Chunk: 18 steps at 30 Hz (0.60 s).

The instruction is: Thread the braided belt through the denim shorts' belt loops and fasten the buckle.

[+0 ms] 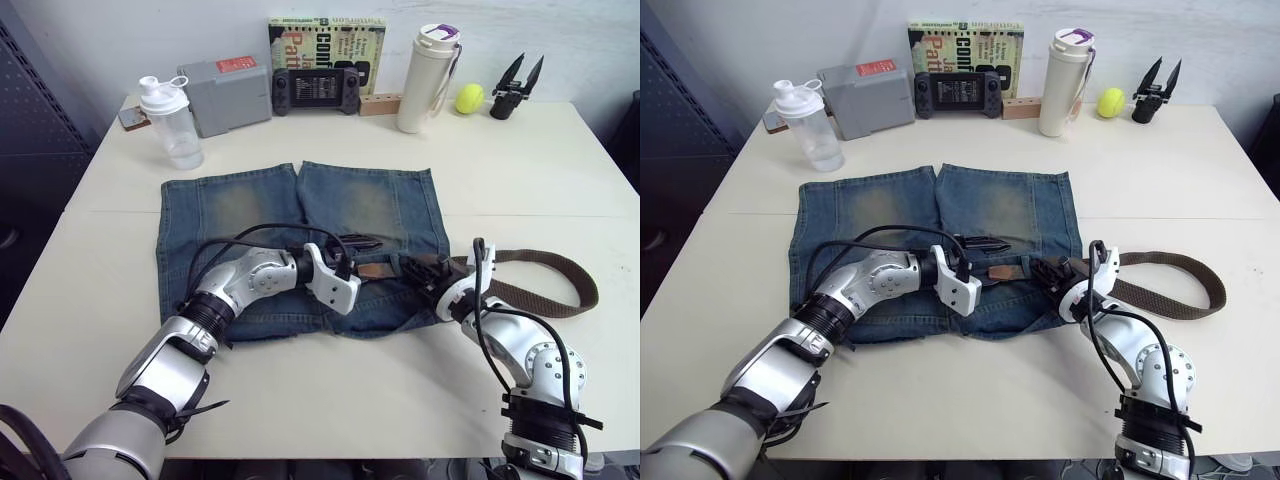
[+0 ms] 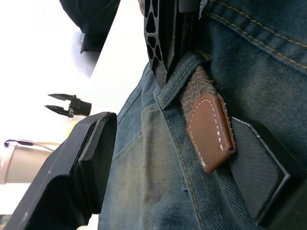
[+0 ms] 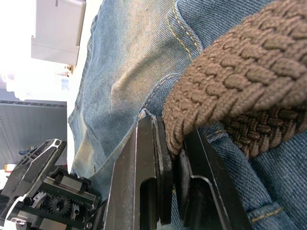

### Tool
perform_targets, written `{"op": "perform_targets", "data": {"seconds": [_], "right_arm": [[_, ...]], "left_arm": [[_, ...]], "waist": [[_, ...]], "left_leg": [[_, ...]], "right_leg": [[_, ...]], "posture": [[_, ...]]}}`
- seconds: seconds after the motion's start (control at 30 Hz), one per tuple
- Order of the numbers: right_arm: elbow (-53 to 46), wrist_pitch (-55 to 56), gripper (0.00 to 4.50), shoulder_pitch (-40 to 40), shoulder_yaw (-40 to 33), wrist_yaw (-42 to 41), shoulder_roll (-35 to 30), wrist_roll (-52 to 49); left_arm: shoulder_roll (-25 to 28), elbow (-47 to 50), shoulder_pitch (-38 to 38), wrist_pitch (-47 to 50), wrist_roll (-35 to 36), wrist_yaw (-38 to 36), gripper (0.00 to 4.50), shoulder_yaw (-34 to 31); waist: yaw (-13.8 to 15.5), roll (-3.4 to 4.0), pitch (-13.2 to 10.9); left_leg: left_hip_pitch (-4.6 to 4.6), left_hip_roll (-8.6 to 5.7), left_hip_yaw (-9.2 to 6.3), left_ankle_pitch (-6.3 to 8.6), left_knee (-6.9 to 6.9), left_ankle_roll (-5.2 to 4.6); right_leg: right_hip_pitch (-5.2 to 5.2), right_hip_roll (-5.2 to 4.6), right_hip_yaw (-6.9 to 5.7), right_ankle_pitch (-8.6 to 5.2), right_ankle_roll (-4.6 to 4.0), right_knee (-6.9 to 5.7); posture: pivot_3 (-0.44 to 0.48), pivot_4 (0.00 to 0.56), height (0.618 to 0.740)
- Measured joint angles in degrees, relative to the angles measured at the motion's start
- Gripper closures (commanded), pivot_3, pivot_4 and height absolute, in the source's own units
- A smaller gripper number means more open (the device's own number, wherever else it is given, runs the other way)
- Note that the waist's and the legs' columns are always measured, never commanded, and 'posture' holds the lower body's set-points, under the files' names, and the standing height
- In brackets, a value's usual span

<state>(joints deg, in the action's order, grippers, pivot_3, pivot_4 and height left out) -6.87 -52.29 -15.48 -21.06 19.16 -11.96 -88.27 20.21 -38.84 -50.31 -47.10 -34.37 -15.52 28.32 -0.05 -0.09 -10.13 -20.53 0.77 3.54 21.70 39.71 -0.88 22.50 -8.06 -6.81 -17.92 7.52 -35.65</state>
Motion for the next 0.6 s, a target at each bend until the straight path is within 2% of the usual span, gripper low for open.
{"op": "perform_targets", "data": {"seconds": [0.07, 0.13, 0.27, 0.3, 0.57, 0.6], "right_arm": [[-0.16, 0.37, 4.50, 0.12, 0.26, -0.04, 0.04, 0.00], [-0.25, 0.76, 4.50, 0.22, 0.58, -0.06, 0.04, 0.00], [-0.24, 1.06, 4.50, 0.27, 0.84, -0.09, 0.02, -0.01], [-0.24, 1.08, 4.50, 0.26, 0.84, -0.19, 0.02, -0.02], [-0.03, 1.24, 4.50, 0.13, 0.94, -0.30, -0.61, 0.49], [-0.03, 1.32, 4.08, 0.08, 0.92, -0.09, -0.62, 0.51]], "left_arm": [[0.21, 0.01, 0.18, -0.50, -0.08, -0.24, 1.53, 0.21], [0.32, 0.08, 0.89, -0.83, -0.07, -0.57, 2.53, 0.43], [0.90, 2.02, 0.58, -1.05, -0.13, -0.68, 4.22, -0.16], [0.93, 2.24, 0.46, -0.90, -0.23, -0.94, 4.49, -0.15], [0.63, 4.23, 0.37, 1.53, -1.10, -2.98, 4.49, 0.39], [0.62, 4.61, 0.37, 2.03, -1.11, -3.69, 4.50, 0.45]], "waist": [[-0.05, 0.00, 0.00], [-0.11, 0.00, 0.00], [-0.12, 0.00, 0.04], [-0.11, 0.02, 0.07], [0.01, 0.05, 0.13], [0.01, 0.05, 0.13]], "left_leg": [[0.00, 0.00, 0.00, 0.00, 0.00, 0.00], [0.00, -0.01, 0.01, 0.00, -0.01, 0.00], [0.04, 0.01, 0.03, 0.00, -0.03, 0.00], [0.06, 0.01, 0.04, 0.00, -0.05, 0.00], [0.07, -0.01, 0.06, 0.00, -0.06, 0.00], [0.07, -0.01, 0.06, 0.00, -0.06, 0.00]], "right_leg": [[0.00, 0.00, -0.01, 0.00, 0.00, 0.00], [0.01, 0.01, -0.03, 0.00, 0.00, 0.00], [0.01, 0.00, -0.05, 0.00, 0.00, 0.00], [0.00, 0.00, -0.05, 0.00, 0.00, 0.00], [-0.01, -0.03, -0.06, 0.00, 0.00, 0.00], [-0.01, -0.03, -0.06, 0.00, 0.00, 0.00]], "posture": [[0.000, 0.150, 0.731], [0.000, 0.150, 0.731], [0.000, 0.150, 0.731], [0.000, 0.150, 0.731], [0.000, 0.150, 0.731], [0.000, 0.150, 0.731]]}}
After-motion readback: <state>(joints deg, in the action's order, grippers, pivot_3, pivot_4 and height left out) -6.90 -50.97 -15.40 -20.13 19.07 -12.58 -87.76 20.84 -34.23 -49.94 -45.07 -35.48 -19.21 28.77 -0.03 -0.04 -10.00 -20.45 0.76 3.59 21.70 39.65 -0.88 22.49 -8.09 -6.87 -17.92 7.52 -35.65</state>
